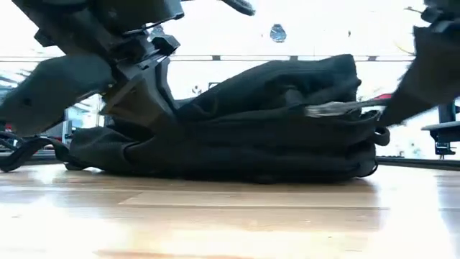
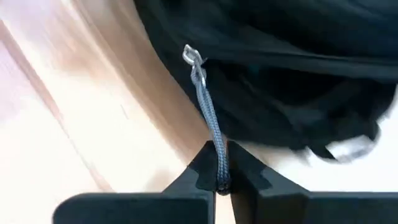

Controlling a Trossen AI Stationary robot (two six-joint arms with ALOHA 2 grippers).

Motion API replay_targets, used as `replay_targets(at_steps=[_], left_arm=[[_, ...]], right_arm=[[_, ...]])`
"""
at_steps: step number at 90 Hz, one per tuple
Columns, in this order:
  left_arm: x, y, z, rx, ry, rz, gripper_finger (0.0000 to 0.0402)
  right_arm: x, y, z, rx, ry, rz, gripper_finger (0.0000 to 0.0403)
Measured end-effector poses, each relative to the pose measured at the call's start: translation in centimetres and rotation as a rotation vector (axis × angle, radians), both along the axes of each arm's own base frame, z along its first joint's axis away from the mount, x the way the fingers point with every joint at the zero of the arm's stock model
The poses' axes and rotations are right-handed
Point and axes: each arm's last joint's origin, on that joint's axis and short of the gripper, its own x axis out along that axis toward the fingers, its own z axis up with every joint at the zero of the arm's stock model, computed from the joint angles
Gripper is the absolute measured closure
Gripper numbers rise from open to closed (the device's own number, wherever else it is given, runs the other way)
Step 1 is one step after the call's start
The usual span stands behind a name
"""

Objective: Unpack backpack
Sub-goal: Close the black backpack

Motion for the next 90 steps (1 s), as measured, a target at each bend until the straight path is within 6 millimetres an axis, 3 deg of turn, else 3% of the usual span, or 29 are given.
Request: replay_targets(at_steps=[25, 42, 72, 90], left_arm=[[-1.2, -1.6, -0.1, 0.002, 0.011, -0.051, 0.0401], [-1.4, -2.1, -0.1, -0.096, -0.003, -0.012, 0.0386], [-1.1, -2.8, 0.8, -0.139, -0.066, -0.073, 0.0252], [-0.1, -3.9, 4.1, -0.189, -0.161, -0.106, 0.0176]], right_arm=[[-3.5, 1.6, 0.4, -0.02, 0.035, -0.062, 0.0403], [-4.9, 2.7, 1.1, -0.023, 0.042, -0.037, 0.0403], [-5.1, 3.5, 2.2, -0.004, 0.065, 0.021, 0.0403], [-5.5, 3.9, 2.3, -0.024, 0.017, 0.051, 0.0403]])
